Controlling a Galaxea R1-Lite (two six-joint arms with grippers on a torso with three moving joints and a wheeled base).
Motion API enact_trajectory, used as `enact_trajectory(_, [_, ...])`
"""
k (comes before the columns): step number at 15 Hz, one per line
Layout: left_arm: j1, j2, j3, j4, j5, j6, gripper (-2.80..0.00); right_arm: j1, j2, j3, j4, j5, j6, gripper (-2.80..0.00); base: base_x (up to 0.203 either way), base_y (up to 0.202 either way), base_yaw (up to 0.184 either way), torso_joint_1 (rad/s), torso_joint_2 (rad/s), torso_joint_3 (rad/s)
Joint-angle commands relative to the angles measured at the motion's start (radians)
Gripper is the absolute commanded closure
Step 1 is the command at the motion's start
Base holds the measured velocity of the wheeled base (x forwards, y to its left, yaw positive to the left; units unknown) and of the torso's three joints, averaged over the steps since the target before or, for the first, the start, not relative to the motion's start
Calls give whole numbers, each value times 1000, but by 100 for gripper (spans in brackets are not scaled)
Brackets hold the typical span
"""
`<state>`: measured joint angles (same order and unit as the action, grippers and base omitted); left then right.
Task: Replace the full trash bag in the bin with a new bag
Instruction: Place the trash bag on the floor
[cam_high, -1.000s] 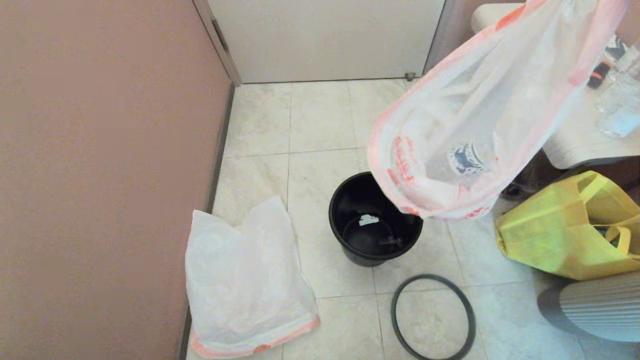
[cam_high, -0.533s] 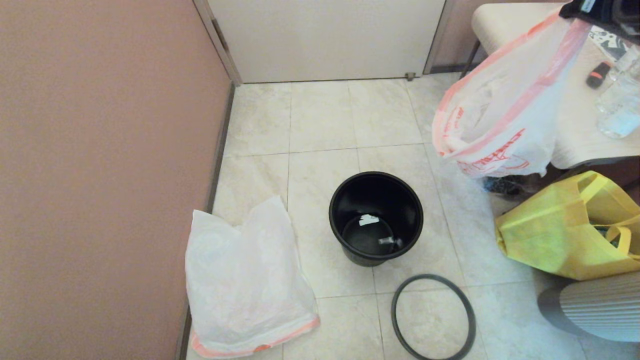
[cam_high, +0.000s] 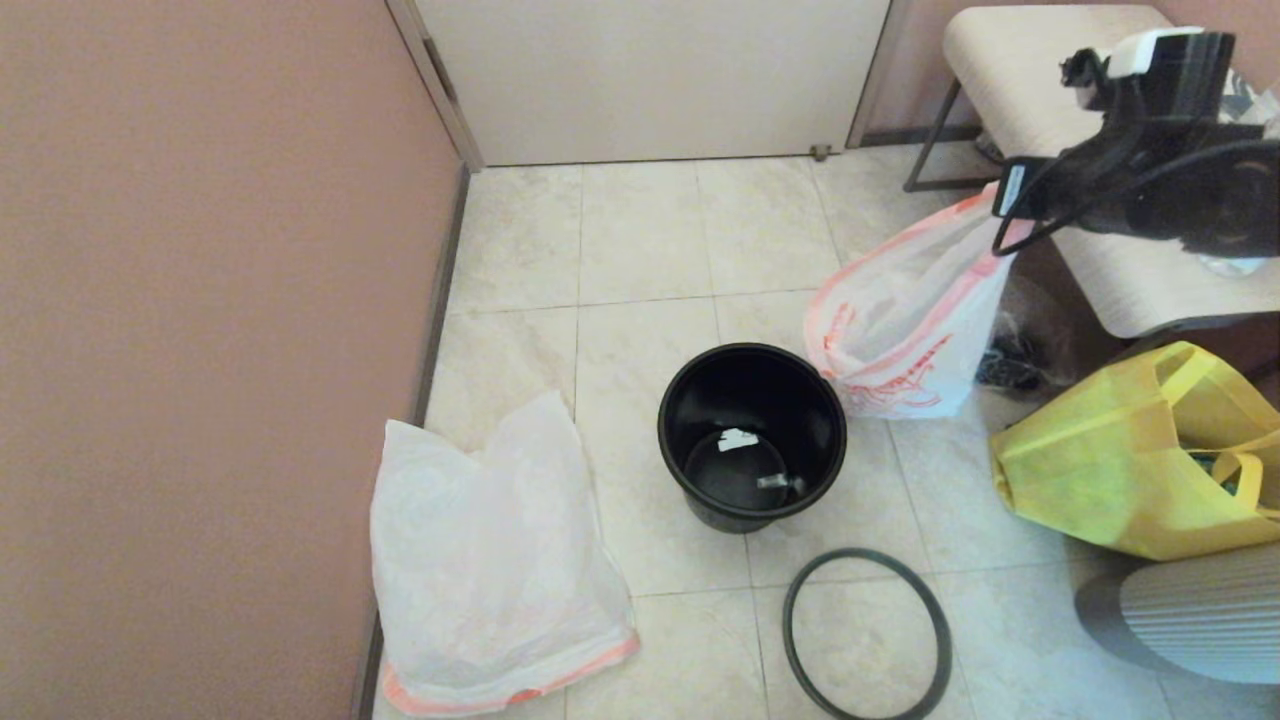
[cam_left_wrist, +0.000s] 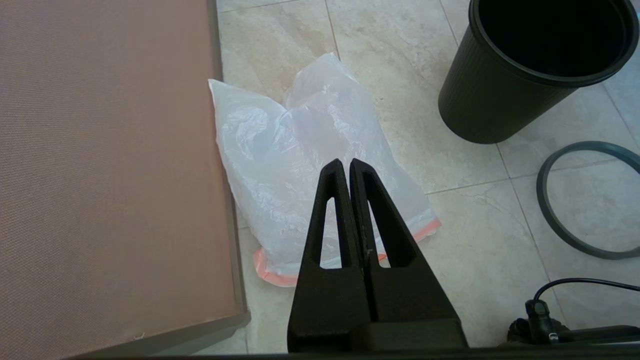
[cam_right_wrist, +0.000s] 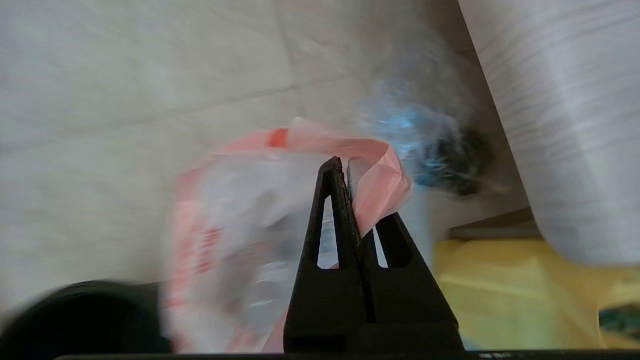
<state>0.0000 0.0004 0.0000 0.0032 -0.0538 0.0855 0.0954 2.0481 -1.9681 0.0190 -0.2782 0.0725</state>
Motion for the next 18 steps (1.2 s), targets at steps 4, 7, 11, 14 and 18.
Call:
enact_trajectory(4, [0,0,0,0,0,0,0,-58,341,2,-203,-125,-198,0,0,0,0,0,0,0])
enact_trajectory(7, [0,0,0,0,0,0,0,-48,302,9,-176,-187,-240,-280,0,0,0,0,0,0])
enact_trajectory(11, [0,0,0,0,0,0,0,-4,93,76,257,-197,-179,-280,0,0,0,0,0,0])
enact_trajectory(14, [0,0,0,0,0,0,0,25,6,50,771,-194,-55,-280,0,0,0,0,0,0])
enact_trajectory(18, [0,0,0,0,0,0,0,86,-70,22,1037,-148,169,-280,0,0,0,0,0,0])
